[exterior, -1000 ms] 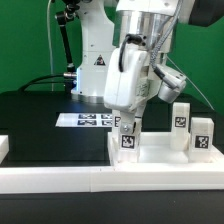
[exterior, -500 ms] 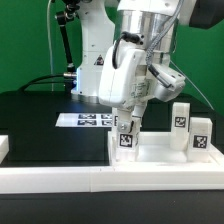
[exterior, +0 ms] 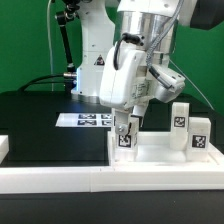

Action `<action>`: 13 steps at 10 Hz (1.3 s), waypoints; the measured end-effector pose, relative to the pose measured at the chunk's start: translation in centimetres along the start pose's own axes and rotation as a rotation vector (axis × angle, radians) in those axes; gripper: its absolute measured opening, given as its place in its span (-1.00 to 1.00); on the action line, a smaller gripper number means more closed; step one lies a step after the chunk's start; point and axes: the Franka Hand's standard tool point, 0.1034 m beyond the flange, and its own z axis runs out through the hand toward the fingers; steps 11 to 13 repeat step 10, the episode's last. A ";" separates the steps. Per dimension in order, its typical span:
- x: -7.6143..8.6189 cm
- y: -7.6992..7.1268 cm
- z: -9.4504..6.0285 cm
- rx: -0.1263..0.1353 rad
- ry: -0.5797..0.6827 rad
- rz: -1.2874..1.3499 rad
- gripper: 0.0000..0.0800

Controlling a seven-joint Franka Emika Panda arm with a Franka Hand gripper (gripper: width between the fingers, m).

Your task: Assemble square table

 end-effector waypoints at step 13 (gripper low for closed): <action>-2.0 -0.4 -1.6 0.015 -0.032 -0.017 0.62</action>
Offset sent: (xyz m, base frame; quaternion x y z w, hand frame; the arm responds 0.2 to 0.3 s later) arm 0.0044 0.0240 0.0189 -0.0219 -0.0308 0.0364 0.9986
